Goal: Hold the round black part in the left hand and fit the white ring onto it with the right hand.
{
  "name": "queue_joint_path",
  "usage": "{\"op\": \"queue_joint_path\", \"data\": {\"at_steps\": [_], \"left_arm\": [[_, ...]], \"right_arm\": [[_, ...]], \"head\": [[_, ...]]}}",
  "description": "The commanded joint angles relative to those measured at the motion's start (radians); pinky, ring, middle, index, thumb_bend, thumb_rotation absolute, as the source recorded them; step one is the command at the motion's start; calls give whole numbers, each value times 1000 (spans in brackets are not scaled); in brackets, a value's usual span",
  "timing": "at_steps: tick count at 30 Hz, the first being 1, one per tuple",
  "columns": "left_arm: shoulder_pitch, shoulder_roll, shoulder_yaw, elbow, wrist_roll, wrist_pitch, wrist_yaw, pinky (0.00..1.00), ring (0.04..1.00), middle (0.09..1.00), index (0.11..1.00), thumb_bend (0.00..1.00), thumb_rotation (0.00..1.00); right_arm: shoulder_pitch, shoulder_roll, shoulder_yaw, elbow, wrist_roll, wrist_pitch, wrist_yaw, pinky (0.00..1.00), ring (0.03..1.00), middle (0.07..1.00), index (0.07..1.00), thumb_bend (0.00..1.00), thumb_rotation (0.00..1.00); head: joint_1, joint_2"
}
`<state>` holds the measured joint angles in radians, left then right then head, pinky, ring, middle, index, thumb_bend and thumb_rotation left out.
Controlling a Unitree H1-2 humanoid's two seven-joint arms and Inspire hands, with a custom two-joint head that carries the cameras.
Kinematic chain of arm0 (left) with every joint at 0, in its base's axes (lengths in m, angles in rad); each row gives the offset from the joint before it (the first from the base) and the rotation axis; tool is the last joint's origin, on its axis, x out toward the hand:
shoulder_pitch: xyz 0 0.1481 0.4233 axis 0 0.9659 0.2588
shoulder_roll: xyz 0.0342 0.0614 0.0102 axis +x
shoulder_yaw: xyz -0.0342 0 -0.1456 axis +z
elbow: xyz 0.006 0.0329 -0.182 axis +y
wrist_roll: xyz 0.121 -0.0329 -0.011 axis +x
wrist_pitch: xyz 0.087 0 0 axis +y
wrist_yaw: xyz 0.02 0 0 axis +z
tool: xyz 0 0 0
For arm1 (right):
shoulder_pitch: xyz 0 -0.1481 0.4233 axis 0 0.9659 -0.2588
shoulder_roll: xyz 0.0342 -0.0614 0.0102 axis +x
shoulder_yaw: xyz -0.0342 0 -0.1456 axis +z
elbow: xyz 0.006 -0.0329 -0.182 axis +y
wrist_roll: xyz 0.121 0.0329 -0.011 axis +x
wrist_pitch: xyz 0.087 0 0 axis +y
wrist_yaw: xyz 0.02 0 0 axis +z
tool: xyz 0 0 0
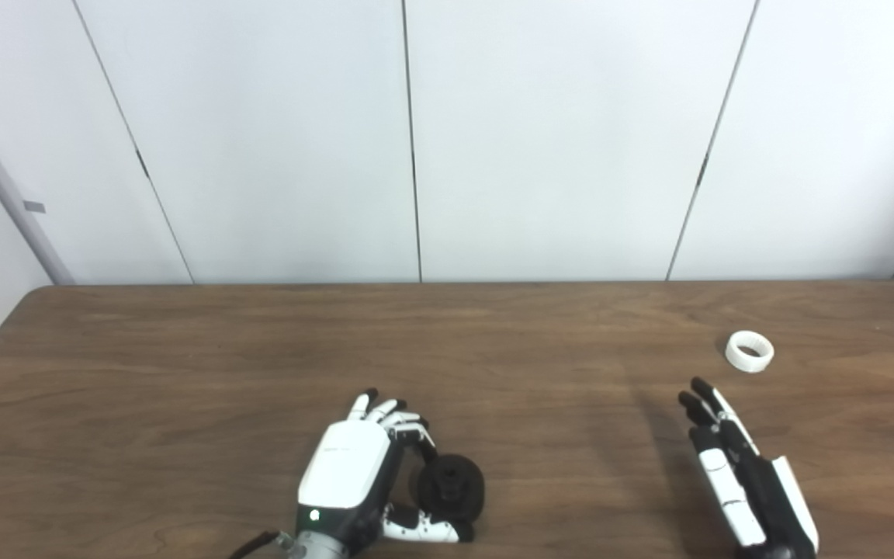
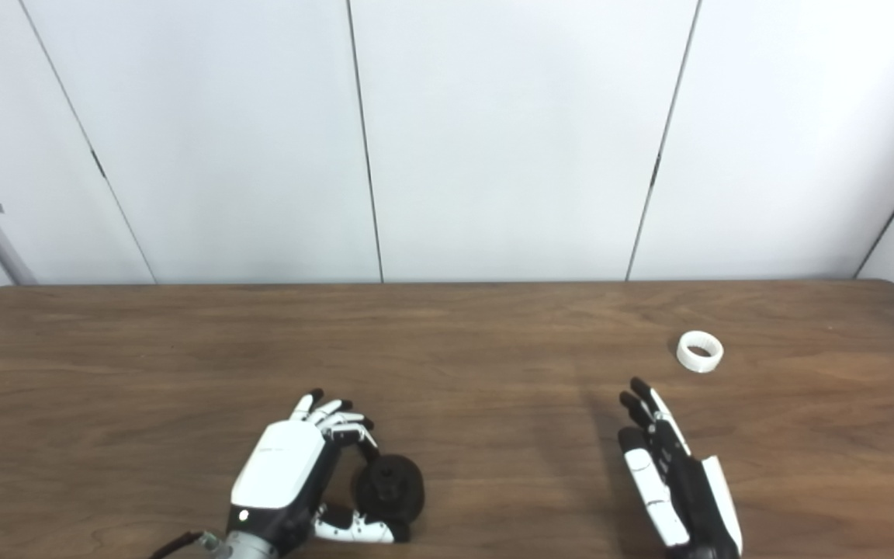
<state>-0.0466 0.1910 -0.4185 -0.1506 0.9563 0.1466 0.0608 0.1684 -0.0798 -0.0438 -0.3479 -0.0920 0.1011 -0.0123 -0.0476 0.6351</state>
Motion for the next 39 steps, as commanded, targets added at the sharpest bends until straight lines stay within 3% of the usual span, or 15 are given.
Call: {"op": "queue_joint_path", "data": {"at_steps": [1,9,18,27,30,33,39], "left_arm": [[-8,-3,1,-6,20,-17,18,1000,884,763,484,524,55],[9,-19,7,6,25,-8,15,1000,887,766,484,524,54],[8,-23,27,11,14,-7,8,1000,888,770,484,524,53],[2,-24,36,8,13,-3,-15,1000,893,772,485,524,53],[-1,-22,39,9,7,-10,-18,1000,895,773,485,523,53],[-3,-19,43,11,-1,-13,-20,1000,891,772,485,523,53],[-2,-17,45,11,-3,-11,-27,1000,892,770,485,523,53]], "right_arm": [[42,13,-9,-35,16,-15,-8,949,946,902,923,518,856],[29,-4,-32,-44,4,-13,-12,931,936,898,917,537,841],[-35,-36,-91,-73,-55,59,-46,845,886,867,856,560,696],[-103,-124,-151,-83,-121,82,-49,842,874,866,828,618,553],[-123,-152,-162,-89,-145,98,-48,886,894,881,840,639,480],[-156,-184,-168,-90,-187,127,-46,869,881,871,833,648,356],[-234,-255,-172,-49,-249,167,-36,873,875,859,805,737,300]], "head": [[-6,8],[-13,22],[-39,32],[-47,34],[-59,35],[-67,33],[-64,28]]}}
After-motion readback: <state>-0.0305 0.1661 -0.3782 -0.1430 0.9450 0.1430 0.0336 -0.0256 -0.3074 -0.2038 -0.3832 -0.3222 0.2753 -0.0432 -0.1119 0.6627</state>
